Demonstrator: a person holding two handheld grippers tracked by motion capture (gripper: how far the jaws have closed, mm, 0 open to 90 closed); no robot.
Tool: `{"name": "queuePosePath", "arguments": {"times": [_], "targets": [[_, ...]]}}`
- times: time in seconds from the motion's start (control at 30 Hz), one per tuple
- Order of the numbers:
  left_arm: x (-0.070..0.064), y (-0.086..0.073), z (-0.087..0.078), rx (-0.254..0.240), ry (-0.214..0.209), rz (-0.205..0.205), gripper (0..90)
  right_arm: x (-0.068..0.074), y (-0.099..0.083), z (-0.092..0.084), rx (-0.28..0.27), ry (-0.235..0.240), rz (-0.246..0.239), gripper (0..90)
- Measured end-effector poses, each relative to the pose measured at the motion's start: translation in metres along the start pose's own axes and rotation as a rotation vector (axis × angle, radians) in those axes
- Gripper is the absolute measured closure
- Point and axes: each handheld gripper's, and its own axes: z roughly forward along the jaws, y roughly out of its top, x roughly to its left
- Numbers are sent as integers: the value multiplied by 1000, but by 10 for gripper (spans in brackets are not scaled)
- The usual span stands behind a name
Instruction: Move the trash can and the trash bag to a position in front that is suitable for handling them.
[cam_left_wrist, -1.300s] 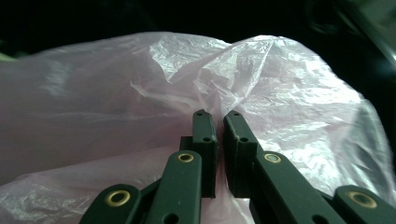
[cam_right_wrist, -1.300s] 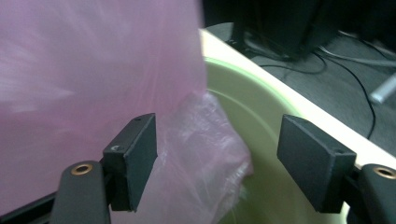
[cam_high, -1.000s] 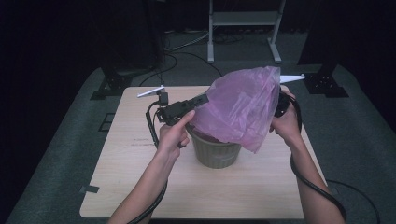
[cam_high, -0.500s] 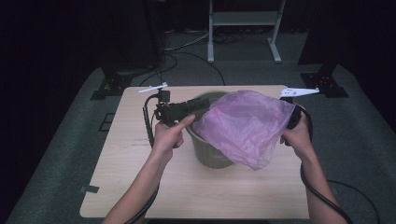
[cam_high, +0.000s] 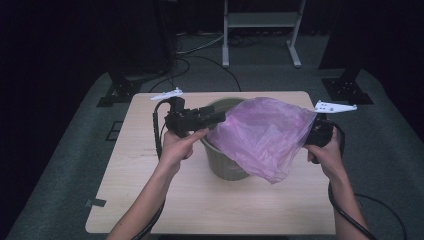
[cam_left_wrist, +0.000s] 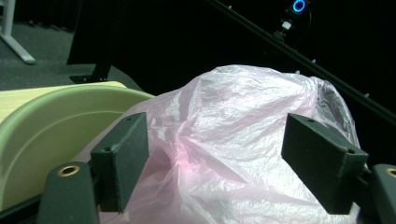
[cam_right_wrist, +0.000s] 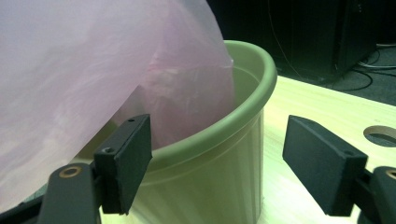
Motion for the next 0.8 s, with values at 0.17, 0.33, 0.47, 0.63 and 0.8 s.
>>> {"name": "queuePosePath", "arguments": {"times": [0.17,0.33,0.47,0.63,0.8], "targets": [[-4,-1,-6,4,-8,40,188,8,-2,-8,2,50,-36,220],[-13,1,-3,29,-32,92,188,20,1,-8,10,98,-79,216],[-20,1,0,52,-48,124,188,28,6,-4,16,119,-108,216],[-29,1,0,77,-73,164,188,42,18,7,21,145,-158,264],[-30,1,-2,83,-79,166,188,52,27,19,17,168,-190,338]]}}
